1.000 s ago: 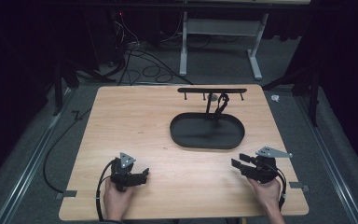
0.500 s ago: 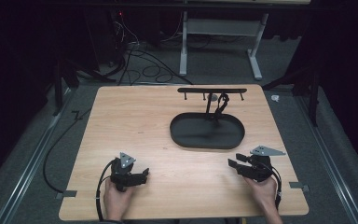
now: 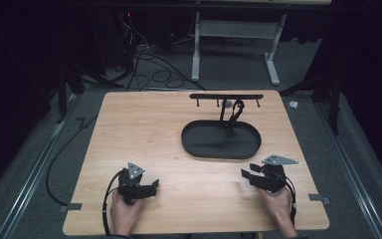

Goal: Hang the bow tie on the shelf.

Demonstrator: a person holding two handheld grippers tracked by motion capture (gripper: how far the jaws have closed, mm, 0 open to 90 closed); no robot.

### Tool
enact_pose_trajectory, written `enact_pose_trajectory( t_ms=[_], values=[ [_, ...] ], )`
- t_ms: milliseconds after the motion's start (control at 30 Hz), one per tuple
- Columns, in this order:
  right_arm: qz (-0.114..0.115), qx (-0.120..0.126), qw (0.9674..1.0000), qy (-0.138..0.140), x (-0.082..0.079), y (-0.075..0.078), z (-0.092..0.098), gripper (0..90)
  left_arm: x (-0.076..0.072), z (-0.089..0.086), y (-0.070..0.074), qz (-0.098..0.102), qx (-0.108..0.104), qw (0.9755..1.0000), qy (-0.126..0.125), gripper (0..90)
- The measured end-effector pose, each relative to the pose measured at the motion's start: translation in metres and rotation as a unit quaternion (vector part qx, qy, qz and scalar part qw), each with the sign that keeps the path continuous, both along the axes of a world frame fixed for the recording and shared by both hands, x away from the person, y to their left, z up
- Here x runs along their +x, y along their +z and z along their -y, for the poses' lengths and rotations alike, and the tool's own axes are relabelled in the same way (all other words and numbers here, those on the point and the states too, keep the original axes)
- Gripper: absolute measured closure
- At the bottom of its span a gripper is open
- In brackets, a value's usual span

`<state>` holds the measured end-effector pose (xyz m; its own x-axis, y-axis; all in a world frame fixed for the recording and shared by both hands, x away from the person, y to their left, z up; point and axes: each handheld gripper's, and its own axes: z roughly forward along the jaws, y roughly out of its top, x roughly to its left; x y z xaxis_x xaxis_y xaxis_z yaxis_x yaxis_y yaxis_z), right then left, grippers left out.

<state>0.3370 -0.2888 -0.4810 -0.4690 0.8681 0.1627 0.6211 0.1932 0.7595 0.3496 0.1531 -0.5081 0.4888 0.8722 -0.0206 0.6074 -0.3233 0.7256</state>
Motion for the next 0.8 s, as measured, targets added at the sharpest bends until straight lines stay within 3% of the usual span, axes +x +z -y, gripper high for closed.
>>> enact_pose_trajectory(
  t_ms=[800],
  values=[
    [-0.007,-0.039,0.9992,-0.005,0.005,-0.016,-0.012,52.6,0.000,0.000,0.000,0.000,0.000,1.0000,0.000,13.3]
  ],
)
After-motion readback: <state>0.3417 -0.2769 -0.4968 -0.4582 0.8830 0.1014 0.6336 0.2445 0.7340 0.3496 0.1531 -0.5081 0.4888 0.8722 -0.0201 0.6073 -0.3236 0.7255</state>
